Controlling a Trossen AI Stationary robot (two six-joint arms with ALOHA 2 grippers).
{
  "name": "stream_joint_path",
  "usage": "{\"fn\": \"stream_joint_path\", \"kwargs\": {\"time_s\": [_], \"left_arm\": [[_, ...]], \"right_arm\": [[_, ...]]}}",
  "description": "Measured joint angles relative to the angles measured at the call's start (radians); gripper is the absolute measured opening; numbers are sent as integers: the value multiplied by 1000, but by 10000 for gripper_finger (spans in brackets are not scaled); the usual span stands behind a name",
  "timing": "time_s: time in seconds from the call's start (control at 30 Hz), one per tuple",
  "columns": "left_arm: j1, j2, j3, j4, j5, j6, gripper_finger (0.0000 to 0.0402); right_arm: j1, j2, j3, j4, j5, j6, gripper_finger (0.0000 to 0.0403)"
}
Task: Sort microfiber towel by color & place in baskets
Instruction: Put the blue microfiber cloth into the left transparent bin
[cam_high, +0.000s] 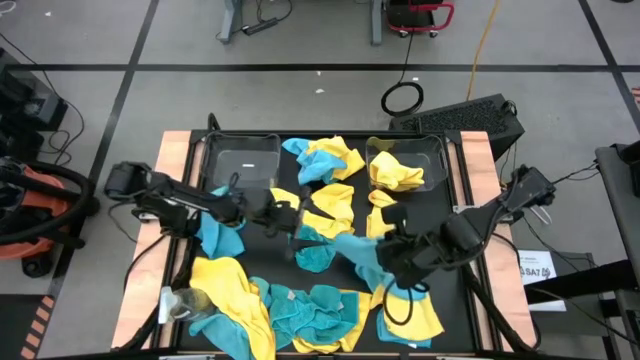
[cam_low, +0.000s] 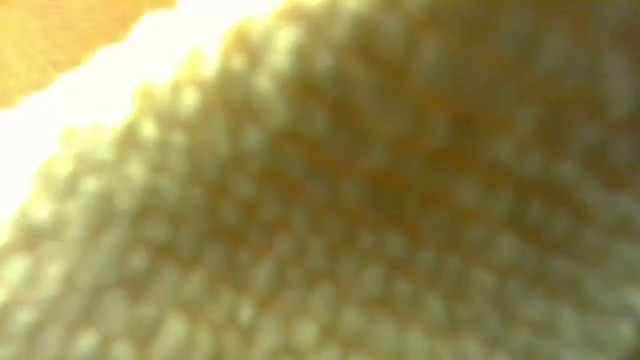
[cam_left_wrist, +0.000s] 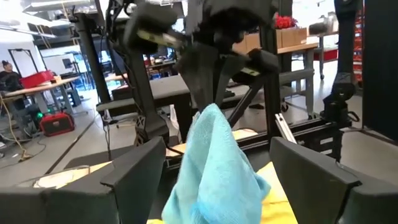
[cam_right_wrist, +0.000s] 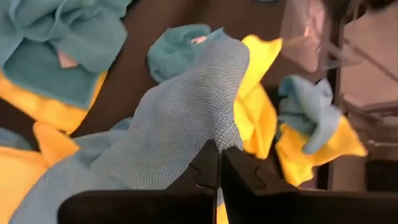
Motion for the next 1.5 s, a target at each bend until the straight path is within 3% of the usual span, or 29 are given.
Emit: {"fn": "stream_joint_path", "kwargs": {"time_s": [0.23, 0.53, 0.67, 0.93, 1.13, 1.4, 1.5], "left_arm": [[9, 139, 127, -18, 4, -8, 302], [12, 264, 272, -31, 110, -35, 303], [14, 301, 323, -76, 115, -35, 303], [29, 305, 334, -149, 124, -35, 286], [42, 305, 334, -158, 176, -29, 222], [39, 305, 334, -197, 187, 95, 30], [44, 305, 334, -203, 165, 102, 14]], "right_arm": [[-41, 0, 58, 61, 38, -142, 0], [-94, 0, 74, 215, 12, -353, 0], [-112, 0, 74, 297, -45, -424, 0], [-113, 0, 74, 325, -49, -479, 0], [-113, 0, 74, 347, -50, -495, 0], [-113, 0, 74, 360, -51, -498, 0], [-110, 0, 74, 352, -51, -473, 0]]}}
